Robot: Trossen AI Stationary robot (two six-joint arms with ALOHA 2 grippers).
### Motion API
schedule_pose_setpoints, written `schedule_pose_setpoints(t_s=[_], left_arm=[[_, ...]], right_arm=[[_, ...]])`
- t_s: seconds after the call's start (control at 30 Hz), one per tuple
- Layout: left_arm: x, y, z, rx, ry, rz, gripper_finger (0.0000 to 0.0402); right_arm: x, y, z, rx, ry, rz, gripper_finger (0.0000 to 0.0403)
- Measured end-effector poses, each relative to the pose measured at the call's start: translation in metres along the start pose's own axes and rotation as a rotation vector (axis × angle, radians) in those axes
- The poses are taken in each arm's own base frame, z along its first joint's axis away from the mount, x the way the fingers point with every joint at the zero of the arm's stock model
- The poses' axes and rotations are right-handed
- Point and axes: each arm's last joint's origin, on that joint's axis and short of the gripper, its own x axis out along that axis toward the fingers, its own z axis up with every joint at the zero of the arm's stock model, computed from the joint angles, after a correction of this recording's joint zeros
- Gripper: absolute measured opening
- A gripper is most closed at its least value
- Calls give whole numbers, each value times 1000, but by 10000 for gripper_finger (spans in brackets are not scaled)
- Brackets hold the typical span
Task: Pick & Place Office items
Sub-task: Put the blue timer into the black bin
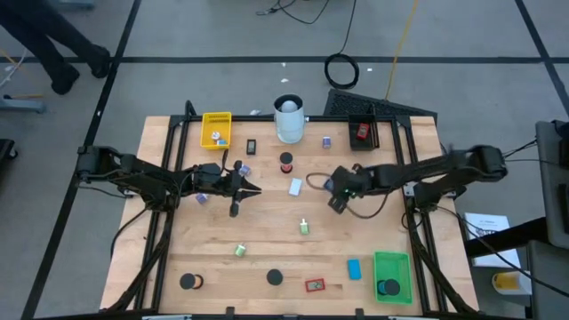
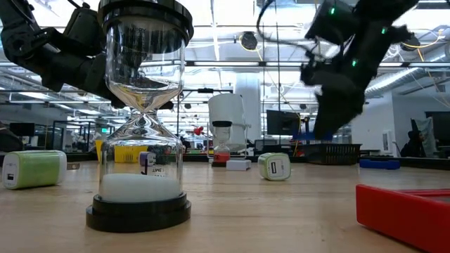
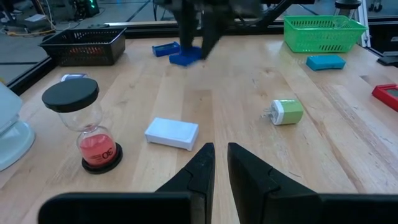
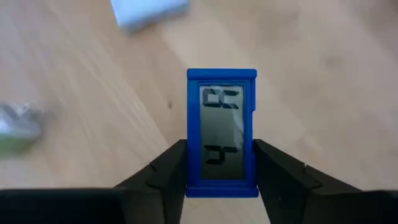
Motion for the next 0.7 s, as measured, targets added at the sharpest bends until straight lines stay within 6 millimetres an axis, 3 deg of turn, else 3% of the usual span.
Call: schedule_pose_setpoints(t_s=[0.23,0.37,0.53,0.7], left_arm=[[0,0,0,0,-3,0,51],[0,0,0,0,-3,0,51],[0,0,0,0,-3,0,51],[0,0,0,0,-3,0,51]], right_arm=[[-35,-56,17,250,-113,-215,150],[-35,-98,31,387,-152,-322,156],[-24,-145,50,526,-192,-288,154],[-23,-175,74,644,-212,-300,153]])
